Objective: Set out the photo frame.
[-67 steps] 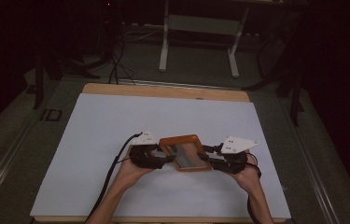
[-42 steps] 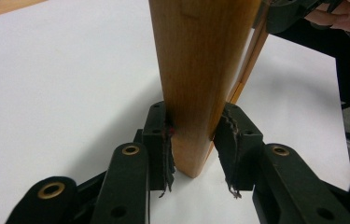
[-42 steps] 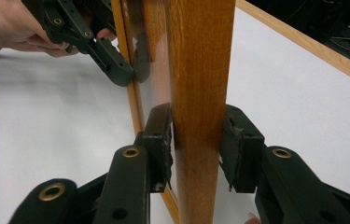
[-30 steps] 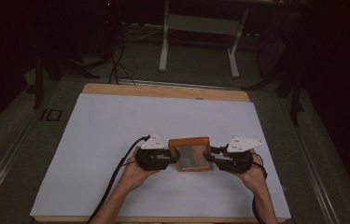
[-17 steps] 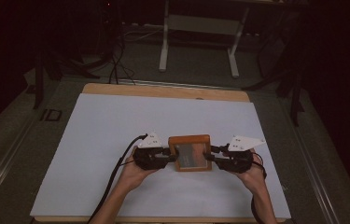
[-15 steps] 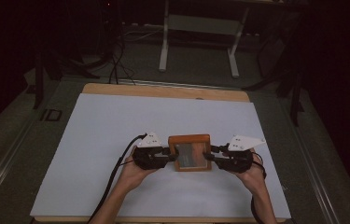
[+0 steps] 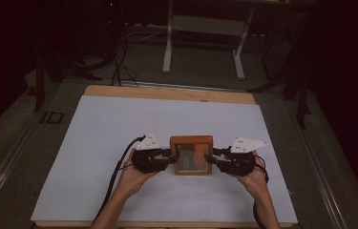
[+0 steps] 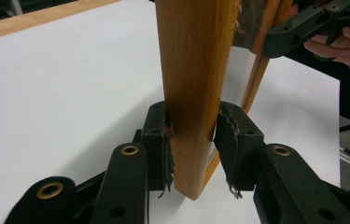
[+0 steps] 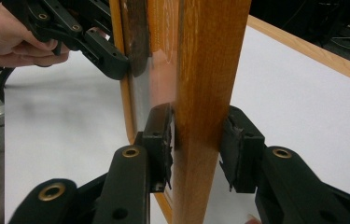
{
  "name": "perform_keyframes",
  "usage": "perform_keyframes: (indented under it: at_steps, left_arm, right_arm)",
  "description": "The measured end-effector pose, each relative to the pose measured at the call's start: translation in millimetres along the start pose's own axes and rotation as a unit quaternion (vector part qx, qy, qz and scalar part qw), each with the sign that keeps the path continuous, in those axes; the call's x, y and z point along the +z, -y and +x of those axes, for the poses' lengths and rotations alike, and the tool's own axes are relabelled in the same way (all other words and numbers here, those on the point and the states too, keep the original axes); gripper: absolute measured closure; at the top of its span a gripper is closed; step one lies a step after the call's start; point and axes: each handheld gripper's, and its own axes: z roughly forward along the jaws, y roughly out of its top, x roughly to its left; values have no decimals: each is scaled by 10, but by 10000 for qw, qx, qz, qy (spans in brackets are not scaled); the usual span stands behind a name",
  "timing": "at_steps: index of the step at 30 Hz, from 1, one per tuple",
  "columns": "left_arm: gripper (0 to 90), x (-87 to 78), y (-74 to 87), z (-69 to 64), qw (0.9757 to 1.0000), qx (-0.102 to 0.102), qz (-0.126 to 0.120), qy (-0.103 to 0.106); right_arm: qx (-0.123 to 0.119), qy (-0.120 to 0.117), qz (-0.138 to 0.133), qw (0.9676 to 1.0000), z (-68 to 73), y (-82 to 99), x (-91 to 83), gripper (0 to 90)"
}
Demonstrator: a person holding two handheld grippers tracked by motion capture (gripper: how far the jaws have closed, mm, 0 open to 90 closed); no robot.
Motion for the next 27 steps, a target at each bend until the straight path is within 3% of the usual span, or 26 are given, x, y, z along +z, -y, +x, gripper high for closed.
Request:
perform_keyframes:
  at_steps: [27]
  left_arm:
    - [646, -305, 32, 101, 9990, -297, -13, -346]
  right_arm:
    - [363, -47, -188, 9992, 146, -89, 279, 657]
